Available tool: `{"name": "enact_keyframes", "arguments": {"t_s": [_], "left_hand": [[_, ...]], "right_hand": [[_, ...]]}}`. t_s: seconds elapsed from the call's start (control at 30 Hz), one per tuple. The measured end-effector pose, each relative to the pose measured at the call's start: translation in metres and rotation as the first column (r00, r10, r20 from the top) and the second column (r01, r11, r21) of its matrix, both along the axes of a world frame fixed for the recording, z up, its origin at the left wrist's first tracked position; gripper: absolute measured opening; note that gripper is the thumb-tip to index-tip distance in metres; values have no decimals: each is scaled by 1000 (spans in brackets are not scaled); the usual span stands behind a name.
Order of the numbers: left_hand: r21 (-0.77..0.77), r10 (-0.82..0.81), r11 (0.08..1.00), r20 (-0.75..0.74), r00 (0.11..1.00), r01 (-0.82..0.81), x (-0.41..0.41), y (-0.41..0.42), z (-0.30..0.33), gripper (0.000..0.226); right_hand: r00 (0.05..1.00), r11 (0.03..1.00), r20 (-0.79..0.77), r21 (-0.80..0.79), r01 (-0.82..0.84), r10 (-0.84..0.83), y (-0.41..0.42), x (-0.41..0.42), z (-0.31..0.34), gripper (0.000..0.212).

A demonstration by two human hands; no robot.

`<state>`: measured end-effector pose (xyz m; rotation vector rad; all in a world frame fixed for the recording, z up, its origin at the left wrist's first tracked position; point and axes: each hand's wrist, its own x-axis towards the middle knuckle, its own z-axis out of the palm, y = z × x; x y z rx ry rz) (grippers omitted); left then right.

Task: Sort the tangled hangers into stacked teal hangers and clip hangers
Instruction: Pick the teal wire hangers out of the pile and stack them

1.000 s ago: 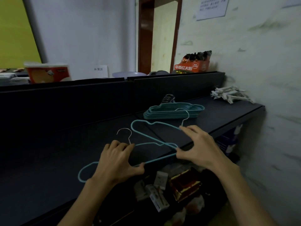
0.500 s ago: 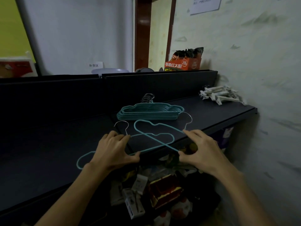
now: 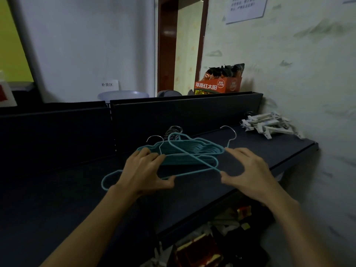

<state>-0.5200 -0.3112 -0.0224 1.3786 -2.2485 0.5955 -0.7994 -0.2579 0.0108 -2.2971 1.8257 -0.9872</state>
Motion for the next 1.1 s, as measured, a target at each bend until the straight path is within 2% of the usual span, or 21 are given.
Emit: {"name": "enact_keyframes", "arguments": {"t_s": [0.27, 0.43, 0.77, 1.1], "left_hand": [[-14, -41, 999, 41, 998, 41, -17, -50, 7, 73], [-9, -47, 999, 39, 998, 47, -35, -75, 13, 72], [99, 16, 995, 53, 998, -21, -61, -104, 8, 75], [175, -1, 985, 31, 1000, -4, -57, -111, 5, 81]], "right_hand": [[999, 1000, 36, -23, 19, -18, -42, -22, -3, 71], [999, 999, 3, -15, 32, -32, -75, -40, 4, 73], [1000, 999, -15, 39, 1, 0, -121, -78, 12, 76], [997, 995, -18, 55, -77, 79, -140, -71, 6, 73]]}}
